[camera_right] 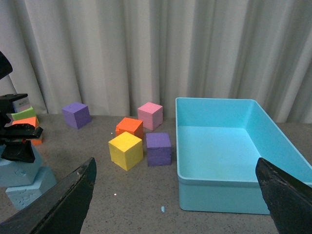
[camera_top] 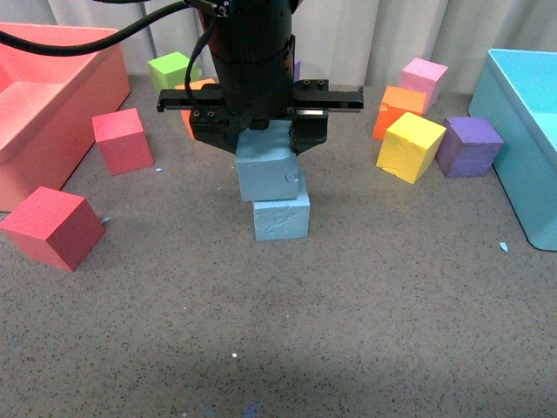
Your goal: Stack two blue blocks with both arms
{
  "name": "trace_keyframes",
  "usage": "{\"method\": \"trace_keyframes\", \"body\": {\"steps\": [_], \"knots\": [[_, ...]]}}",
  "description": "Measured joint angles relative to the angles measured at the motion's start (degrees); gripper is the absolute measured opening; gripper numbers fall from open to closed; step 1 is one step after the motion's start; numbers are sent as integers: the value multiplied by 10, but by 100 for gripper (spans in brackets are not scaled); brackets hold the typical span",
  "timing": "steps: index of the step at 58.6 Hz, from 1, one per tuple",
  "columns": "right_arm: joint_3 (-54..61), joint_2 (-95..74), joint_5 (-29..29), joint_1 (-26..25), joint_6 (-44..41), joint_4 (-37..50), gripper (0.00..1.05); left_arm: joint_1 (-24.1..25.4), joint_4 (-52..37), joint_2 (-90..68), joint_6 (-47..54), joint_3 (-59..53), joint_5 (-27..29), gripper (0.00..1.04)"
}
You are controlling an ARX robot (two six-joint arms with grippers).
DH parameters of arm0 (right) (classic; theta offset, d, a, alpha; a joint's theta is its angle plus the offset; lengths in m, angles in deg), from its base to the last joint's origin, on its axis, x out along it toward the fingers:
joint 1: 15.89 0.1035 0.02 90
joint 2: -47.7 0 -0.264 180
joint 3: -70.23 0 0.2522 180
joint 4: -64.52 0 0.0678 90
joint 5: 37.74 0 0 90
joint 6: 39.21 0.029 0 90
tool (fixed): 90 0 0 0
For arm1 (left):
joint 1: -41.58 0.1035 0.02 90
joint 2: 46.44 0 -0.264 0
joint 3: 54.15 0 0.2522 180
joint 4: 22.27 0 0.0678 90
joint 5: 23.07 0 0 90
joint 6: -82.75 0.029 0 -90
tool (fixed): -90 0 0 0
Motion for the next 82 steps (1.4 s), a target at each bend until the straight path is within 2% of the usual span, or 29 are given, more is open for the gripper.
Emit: {"method": "trace_keyframes", "body": {"steps": [30,36,43,47,64,66,69,71,72,73,75,78,80,82], "knots": [[0,0,0,0,0,0,95,-11,12,0,0,14,-5,47],[0,0,0,0,0,0,95,-11,14,-2,0,17,-3,68],[0,0,0,0,0,0,95,-11,14,-2,0,18,0,84],[0,0,0,0,0,0,95,-11,17,-2,1,22,-1,99],[0,0,0,0,0,0,95,3,-17,62,2,8,-10,98],[0,0,0,0,0,0,95,3,-59,76,21,-11,17,96],[0,0,0,0,0,0,95,7,-211,111,74,-95,101,87],[0,0,0,0,0,0,95,12,-303,135,103,-154,136,82],[0,0,0,0,0,0,95,13,-333,143,113,-175,142,80],[0,0,0,0,0,0,95,21,-422,164,143,-236,148,75],[0,0,0,0,0,0,95,33,-543,189,174,-316,146,67],[0,0,1,0,0,0,95,47,-661,211,189,-388,137,60],[0,0,1,0,0,0,95,65,-802,237,204,-463,125,51],[0,0,1,0,0,0,95,79,-869,264,210,-509,116,44]]}}
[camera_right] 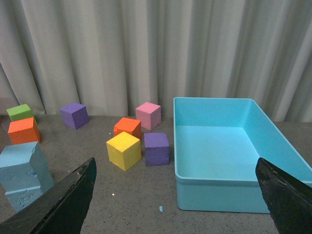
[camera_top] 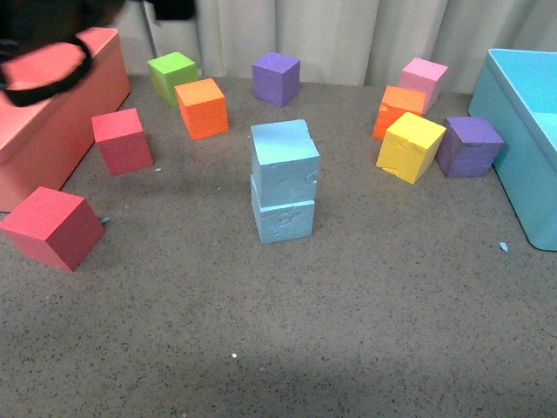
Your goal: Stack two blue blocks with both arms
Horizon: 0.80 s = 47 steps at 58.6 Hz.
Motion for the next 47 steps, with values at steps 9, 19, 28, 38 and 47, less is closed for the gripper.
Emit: {"method": "trace_keyframes", "body": {"steps": [9,19,28,38,47], "knots": [[0,0,-1,0,0,0,95,45,-68,106,12,-133,-39,15],[0,0,-1,0,0,0,95,75,-72,169,16,-226,-76,4],[0,0,-1,0,0,0,95,101,-71,235,18,-282,-100,4],[0,0,-1,0,0,0,95,127,-90,271,19,-346,-122,4],[0,0,-1,0,0,0,95,142,-58,338,19,-376,-141,4]]}}
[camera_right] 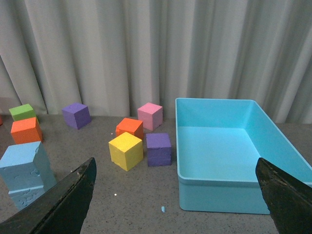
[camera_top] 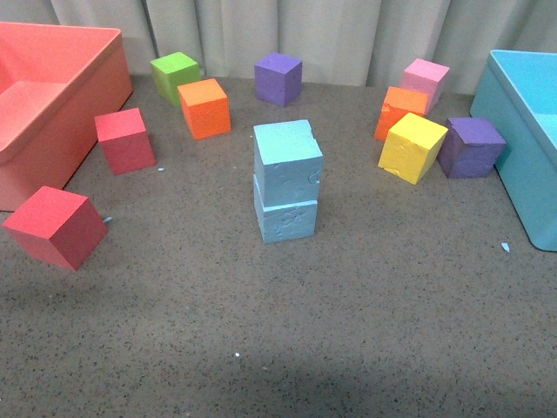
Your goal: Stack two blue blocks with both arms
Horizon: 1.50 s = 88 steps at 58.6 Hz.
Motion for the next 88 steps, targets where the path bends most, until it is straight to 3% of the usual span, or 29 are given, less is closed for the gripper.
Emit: {"method": "trace_keyframes", "body": {"steps": [19,47,88], "knots": [[0,0,0,0,0,0,95,61,113,157,0,-45,-56,4],[0,0,0,0,0,0,95,62,315,387,0,-56,-59,4],[0,0,0,0,0,0,95,63,475,552,0,-57,-59,4]]}}
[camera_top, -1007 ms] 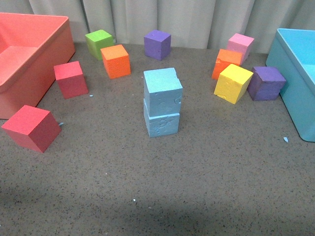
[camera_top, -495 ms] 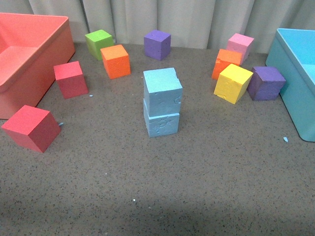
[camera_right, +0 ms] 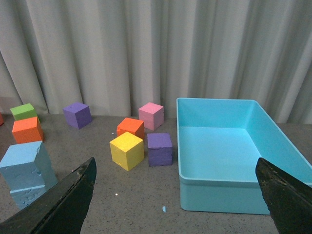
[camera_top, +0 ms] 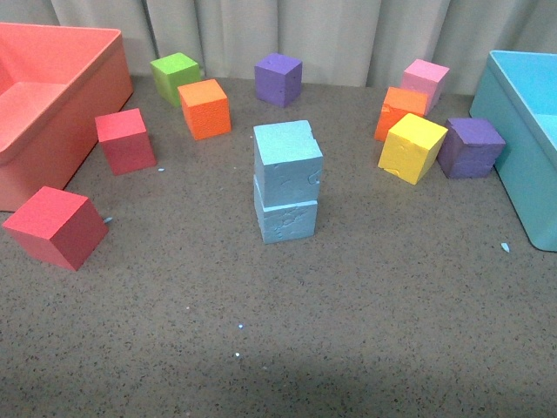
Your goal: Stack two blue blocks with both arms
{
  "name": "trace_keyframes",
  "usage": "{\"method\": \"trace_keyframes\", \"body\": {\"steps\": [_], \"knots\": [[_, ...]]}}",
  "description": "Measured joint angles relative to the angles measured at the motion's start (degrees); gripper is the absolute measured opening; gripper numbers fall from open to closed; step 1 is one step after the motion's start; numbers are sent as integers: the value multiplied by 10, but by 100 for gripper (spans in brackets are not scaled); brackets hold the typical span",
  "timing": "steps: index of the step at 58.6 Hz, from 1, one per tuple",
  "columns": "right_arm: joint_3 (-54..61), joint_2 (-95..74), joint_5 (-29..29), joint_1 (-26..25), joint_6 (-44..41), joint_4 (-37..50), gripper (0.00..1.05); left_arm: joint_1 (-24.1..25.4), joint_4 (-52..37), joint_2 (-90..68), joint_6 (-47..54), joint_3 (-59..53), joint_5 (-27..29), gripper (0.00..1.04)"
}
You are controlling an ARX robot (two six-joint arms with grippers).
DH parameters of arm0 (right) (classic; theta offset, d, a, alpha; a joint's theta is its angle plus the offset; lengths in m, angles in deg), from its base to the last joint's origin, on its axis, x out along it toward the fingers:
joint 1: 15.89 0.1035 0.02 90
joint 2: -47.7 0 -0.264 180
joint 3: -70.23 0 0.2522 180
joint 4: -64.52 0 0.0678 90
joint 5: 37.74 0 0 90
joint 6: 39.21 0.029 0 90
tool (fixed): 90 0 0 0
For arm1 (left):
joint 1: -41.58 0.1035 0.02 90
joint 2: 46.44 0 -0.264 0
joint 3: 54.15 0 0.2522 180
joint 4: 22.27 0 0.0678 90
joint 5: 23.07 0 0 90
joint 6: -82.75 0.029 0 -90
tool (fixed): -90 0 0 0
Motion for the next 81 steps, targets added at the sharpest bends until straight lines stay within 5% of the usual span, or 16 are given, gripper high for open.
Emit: {"method": "trace_keyframes", "body": {"steps": [24,37,42,43,45,81], "knots": [[0,0,0,0,0,0,95,0,123,118,0,0,0,7],[0,0,0,0,0,0,95,0,123,119,0,0,-1,46],[0,0,0,0,0,0,95,0,123,119,0,0,0,70],[0,0,0,0,0,0,95,0,123,119,0,0,-1,91],[0,0,0,0,0,0,95,0,123,119,0,0,0,99],[0,0,0,0,0,0,95,0,123,119,1,0,-1,98]]}}
